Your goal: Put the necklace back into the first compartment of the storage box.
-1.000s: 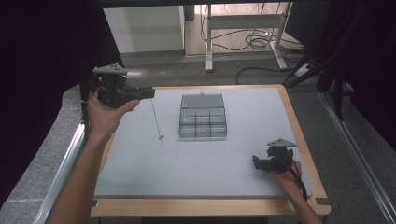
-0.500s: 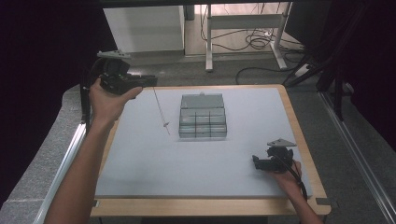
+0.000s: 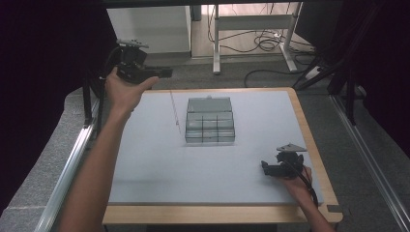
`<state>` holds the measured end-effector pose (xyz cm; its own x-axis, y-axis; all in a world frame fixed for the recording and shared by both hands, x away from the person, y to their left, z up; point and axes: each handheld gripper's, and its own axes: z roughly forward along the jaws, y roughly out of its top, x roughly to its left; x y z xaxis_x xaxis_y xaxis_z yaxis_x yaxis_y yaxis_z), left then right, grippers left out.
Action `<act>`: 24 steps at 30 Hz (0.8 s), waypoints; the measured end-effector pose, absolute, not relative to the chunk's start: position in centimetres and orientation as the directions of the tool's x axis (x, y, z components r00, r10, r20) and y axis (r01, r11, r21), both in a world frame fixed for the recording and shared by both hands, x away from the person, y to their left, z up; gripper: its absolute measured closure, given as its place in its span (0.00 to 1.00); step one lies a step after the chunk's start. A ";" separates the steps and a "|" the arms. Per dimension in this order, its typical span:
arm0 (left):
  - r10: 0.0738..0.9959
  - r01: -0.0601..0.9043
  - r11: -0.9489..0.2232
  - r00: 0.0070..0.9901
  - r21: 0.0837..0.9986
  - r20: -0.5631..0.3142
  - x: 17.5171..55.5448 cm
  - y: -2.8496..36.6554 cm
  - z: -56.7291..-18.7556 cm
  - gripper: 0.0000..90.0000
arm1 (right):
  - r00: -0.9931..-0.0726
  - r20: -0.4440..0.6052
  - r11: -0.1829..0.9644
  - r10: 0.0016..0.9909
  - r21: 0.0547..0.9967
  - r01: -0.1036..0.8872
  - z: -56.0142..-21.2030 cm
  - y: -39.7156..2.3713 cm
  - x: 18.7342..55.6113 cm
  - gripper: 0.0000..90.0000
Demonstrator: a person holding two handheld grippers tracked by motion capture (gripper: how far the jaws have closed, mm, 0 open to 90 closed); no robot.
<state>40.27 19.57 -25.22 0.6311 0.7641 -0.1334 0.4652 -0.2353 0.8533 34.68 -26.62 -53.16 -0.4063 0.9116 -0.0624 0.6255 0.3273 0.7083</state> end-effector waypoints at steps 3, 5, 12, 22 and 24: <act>0.768 0.467 -0.227 0.625 0.855 -0.138 40.9 19.1 -25.3 0.90 | -0.407 -0.063 0.327 0.911 0.710 0.624 -53.2 -26.6 34.7 0.04; 0.770 0.469 -0.228 0.623 0.853 -0.137 41.4 18.8 -25.4 0.90 | -0.408 -0.062 0.328 0.911 0.709 0.624 -53.2 -26.6 34.7 0.04; 0.788 0.485 -0.225 0.601 0.845 -0.135 43.3 17.5 -25.6 0.90 | -0.419 -0.064 0.337 0.906 0.708 0.621 -53.2 -26.7 34.8 0.04; 0.788 0.499 -0.201 0.593 0.843 -0.163 45.7 15.9 -27.6 0.90 | -0.426 -0.062 0.341 0.902 0.707 0.619 -53.1 -26.7 34.9 0.04; 0.790 0.507 -0.203 0.590 0.838 -0.166 46.2 15.8 -28.2 0.90 | -0.427 -0.064 0.343 0.902 0.707 0.619 -53.1 -26.7 34.9 0.04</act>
<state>46.24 15.83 -28.17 0.5905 0.7897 -0.1664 0.5070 -0.2025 0.8378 34.87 -26.73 -53.14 -0.4269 0.9020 -0.0640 0.6188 0.3430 0.7067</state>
